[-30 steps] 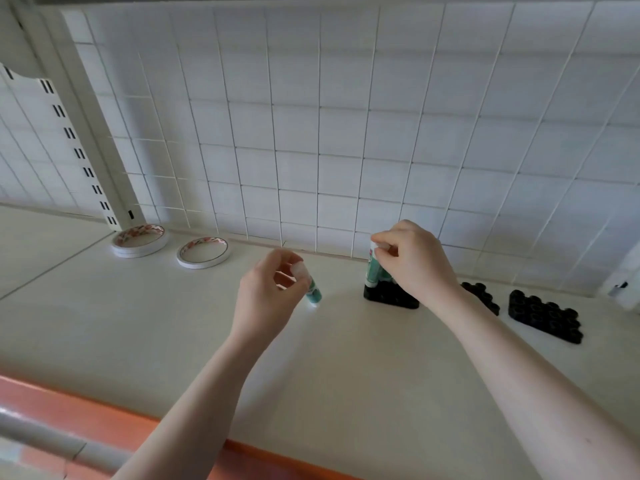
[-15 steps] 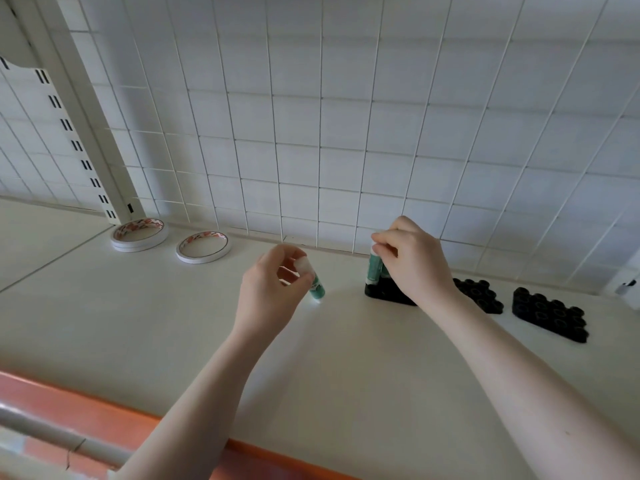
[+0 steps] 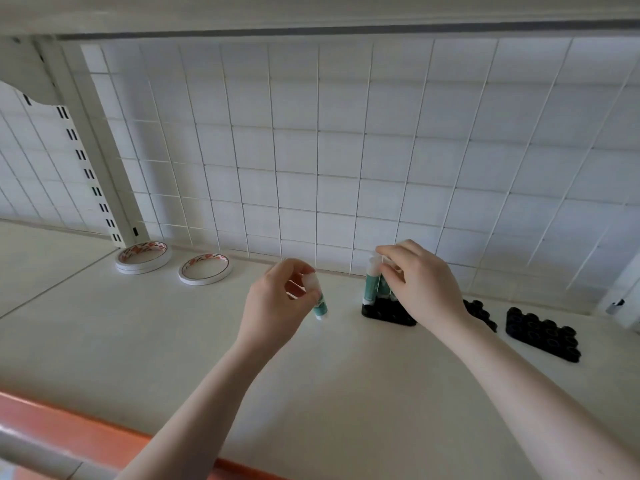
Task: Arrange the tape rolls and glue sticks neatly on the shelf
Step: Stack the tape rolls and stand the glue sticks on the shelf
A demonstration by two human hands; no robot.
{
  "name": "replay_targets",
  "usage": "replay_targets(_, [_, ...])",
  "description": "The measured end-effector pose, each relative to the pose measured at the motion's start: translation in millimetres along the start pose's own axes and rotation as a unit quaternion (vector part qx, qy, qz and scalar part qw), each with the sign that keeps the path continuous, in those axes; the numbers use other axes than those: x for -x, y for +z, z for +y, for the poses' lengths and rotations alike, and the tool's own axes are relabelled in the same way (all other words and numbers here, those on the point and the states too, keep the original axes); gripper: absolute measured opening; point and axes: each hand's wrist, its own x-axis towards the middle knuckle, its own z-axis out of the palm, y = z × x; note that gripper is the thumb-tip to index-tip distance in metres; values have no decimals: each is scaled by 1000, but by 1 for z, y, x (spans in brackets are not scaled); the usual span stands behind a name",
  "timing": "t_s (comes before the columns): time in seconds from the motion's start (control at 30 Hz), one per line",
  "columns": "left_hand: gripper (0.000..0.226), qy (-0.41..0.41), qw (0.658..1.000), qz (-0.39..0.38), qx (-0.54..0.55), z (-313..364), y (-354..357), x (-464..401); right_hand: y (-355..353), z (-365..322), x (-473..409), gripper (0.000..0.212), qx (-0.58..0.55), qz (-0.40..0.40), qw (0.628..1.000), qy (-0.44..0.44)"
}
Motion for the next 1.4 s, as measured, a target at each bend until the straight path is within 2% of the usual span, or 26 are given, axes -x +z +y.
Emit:
replay_targets(0.2, [21,51,998,-33,-14,33,5,-20,-24,23,16,4,36,4,999,7])
replay_targets(0.33, [17,101,994,-51,-11,59,27,-33,-36,41,36,8,89,-22,995,44])
replay_targets(0.43, [11,144,987,-67,-37,71,48,-38,-40,53,50,11,146,-71,983,90])
replay_targets(0.6, [10,167,976,-96,-103,72,70,-47,-42,57,66,18,149,-125,972,130])
replay_targets(0.83, [13,219,958,-84,-167,47,82,-50,-45,60,71,19,121,-129,971,159])
replay_targets(1.2, [19,272,945,-47,-178,29,85,-47,-44,58,70,23,113,-150,966,176])
replay_targets(1.4, [16,340,919,-24,-197,24,88,-49,-42,59,69,23,109,-151,966,179])
